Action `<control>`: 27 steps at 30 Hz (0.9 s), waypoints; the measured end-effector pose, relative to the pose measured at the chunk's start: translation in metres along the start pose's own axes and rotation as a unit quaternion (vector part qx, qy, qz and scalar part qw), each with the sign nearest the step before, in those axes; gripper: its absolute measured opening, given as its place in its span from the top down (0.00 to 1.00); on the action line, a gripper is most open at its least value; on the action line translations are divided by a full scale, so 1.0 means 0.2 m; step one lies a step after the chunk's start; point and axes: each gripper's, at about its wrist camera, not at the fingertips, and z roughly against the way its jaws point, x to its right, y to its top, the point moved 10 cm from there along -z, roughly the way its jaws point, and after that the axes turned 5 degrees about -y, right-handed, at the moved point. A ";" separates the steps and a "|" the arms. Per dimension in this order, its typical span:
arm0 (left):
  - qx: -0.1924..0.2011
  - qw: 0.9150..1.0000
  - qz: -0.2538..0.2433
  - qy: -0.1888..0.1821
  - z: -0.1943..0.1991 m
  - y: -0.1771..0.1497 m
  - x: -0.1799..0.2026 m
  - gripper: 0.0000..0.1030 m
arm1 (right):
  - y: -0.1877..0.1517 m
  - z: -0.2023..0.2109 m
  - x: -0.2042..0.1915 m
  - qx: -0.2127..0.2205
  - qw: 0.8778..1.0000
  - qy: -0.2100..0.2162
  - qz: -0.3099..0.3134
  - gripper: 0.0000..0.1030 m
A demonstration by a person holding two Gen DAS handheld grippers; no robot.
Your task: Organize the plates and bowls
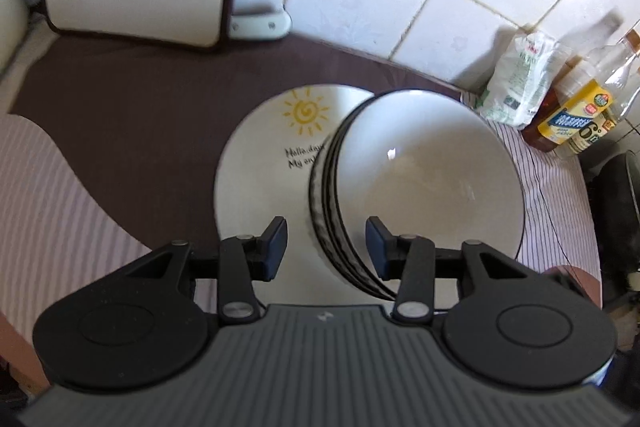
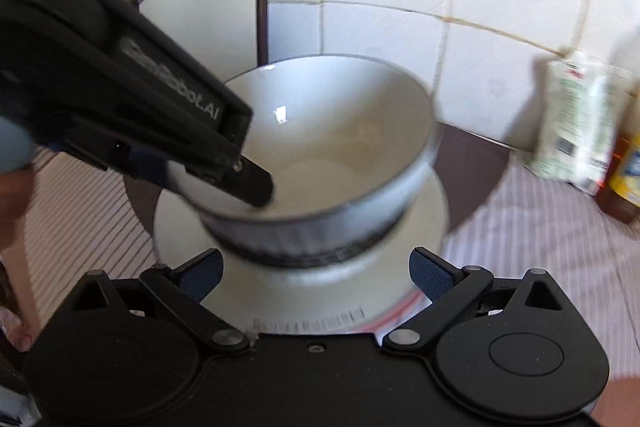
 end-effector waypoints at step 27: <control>0.090 0.992 -0.090 0.013 1.07 -0.23 0.29 0.28 | -0.03 1.03 0.34 0.080 0.975 -0.161 -0.133 0.01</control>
